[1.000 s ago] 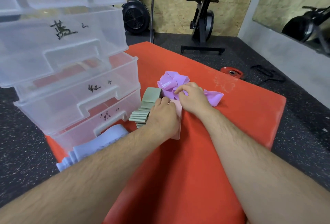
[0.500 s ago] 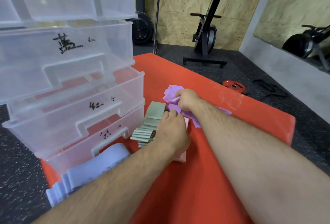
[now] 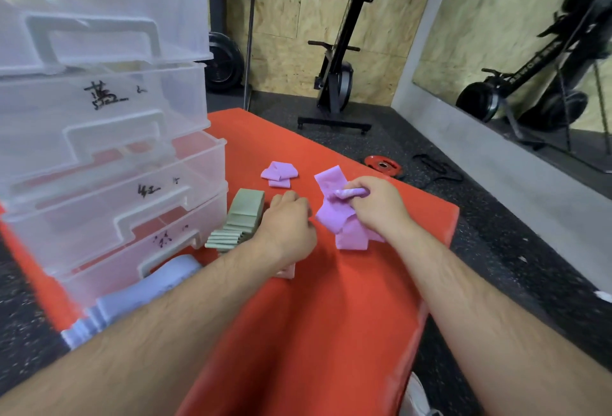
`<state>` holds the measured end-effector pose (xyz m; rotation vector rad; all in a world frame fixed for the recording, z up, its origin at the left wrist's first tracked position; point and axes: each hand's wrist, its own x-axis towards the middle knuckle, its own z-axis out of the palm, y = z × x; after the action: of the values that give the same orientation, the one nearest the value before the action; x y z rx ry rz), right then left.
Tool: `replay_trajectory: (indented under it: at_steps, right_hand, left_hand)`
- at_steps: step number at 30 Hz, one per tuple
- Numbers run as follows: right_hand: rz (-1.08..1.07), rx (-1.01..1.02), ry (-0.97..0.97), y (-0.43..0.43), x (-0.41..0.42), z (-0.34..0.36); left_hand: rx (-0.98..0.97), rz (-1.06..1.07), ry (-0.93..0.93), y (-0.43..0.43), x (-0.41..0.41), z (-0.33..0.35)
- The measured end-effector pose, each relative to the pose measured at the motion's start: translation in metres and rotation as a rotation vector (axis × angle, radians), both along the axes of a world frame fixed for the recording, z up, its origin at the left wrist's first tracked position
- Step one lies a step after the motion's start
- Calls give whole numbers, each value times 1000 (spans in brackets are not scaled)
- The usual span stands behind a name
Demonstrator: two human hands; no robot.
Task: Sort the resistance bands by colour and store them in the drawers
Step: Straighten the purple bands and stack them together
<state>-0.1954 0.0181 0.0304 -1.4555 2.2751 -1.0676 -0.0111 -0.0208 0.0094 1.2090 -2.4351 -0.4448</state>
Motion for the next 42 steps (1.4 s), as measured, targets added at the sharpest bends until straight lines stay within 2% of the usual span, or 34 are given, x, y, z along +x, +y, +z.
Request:
replay_trajectory:
  at_steps: [6, 9, 12, 16, 18, 20, 21, 24, 27, 29, 32, 34, 38, 42]
  right_hand:
    - [124, 239, 108, 15, 1, -32]
    - [111, 217, 168, 0, 7, -37]
    - [172, 182, 182, -33, 20, -36]
    - [306, 244, 262, -93, 23, -53]
    - [248, 295, 219, -115, 33, -48]
    - [228, 328, 334, -138, 40, -52]
    - [252, 351, 332, -147, 44, -53]
    - [345, 465, 226, -167, 47, -57]
    - [355, 509, 344, -189, 31, -80]
    - [393, 413, 342, -181, 25, -79]
    - [375, 238, 230, -146, 35, -41]
    - [354, 151, 248, -119, 32, -13]
    - [307, -80, 301, -52, 30, 46]
    - [284, -333, 250, 23, 41, 106]
  left_hand:
    - [14, -93, -108, 15, -1, 2]
    - [18, -84, -102, 8, -1, 3]
    - [7, -38, -66, -8, 0, 6]
    - [-71, 19, -78, -31, 0, 12]
    - [-102, 45, -107, -38, 0, 15]
    - [-138, 57, -141, -42, 0, 15]
    - [-149, 61, -149, -44, 0, 13]
    - [-127, 78, -149, -52, 4, 7]
    - [-78, 94, -153, -57, 7, 5]
    - [-63, 89, -149, -57, 9, 7]
    - [-79, 74, -132, -52, 14, 15]
    - [-97, 66, -77, -47, 19, 20]
    - [-87, 10, 213, -33, 28, 35]
    - [-100, -69, 574, -2, 33, 70]
